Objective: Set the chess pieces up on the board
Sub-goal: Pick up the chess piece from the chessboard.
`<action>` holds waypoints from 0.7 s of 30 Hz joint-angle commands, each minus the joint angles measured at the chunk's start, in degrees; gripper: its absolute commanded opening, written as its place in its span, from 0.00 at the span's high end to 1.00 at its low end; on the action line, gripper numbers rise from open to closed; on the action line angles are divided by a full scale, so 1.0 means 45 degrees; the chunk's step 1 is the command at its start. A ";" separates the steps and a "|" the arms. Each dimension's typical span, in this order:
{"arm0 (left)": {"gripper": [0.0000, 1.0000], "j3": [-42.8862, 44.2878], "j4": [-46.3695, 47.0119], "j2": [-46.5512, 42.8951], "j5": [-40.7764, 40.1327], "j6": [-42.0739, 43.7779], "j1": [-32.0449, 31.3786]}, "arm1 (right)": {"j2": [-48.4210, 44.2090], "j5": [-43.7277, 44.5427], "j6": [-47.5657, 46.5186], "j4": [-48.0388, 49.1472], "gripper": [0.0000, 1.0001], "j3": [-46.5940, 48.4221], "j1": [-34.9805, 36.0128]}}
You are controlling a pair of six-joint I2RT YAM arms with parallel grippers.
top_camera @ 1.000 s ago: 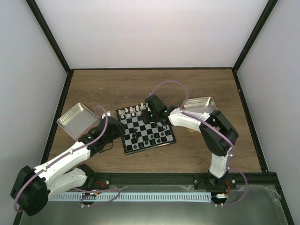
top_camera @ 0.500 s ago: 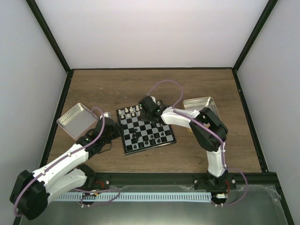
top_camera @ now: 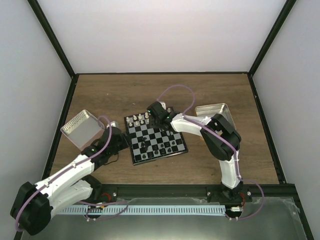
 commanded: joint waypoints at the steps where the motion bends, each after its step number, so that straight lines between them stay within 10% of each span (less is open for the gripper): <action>1: 0.42 -0.0099 0.0208 -0.0224 0.0087 0.0020 0.0060 | 0.0454 0.0359 0.0345 -0.0115 0.62 0.0839 0.0052; 21: 0.42 -0.0157 0.0359 -0.0190 0.0235 0.0017 0.0099 | 0.0519 0.0546 0.0055 -0.1152 0.63 0.0816 0.0072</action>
